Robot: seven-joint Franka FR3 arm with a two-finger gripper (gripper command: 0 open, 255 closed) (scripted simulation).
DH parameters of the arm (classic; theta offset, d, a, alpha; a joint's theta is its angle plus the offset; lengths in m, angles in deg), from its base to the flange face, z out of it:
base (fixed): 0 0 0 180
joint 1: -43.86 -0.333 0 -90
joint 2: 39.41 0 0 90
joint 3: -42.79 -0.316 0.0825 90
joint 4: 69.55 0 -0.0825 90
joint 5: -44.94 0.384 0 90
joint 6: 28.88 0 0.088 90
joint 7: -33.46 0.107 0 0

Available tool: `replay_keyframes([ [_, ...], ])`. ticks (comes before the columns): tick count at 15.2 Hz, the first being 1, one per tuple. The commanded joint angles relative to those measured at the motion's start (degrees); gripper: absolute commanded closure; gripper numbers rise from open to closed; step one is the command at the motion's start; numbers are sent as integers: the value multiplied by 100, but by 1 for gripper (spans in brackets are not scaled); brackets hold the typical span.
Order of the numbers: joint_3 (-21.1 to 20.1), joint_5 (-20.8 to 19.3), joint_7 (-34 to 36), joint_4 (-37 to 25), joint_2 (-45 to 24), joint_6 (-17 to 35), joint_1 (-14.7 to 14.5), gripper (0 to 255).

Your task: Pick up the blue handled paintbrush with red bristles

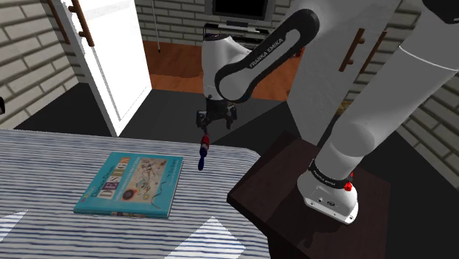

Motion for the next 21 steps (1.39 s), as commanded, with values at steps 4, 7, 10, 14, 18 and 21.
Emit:
replay_keyframes([
  [4, -51, -1195, 1584, -507, -1463, 688, 77, 0],
  [7, 248, -1875, 2442, -909, -2274, 927, -156, 0],
  [10, 480, -2170, 2817, -1126, -2701, 1073, -349, 0],
  [14, 661, -2426, 3010, -1191, -3020, 1304, -479, 0],
  [18, 784, -2581, 3128, -1244, -3227, 1448, -570, 0],
  [21, 781, -2576, 3122, -1239, -3219, 1446, -564, 255],
])
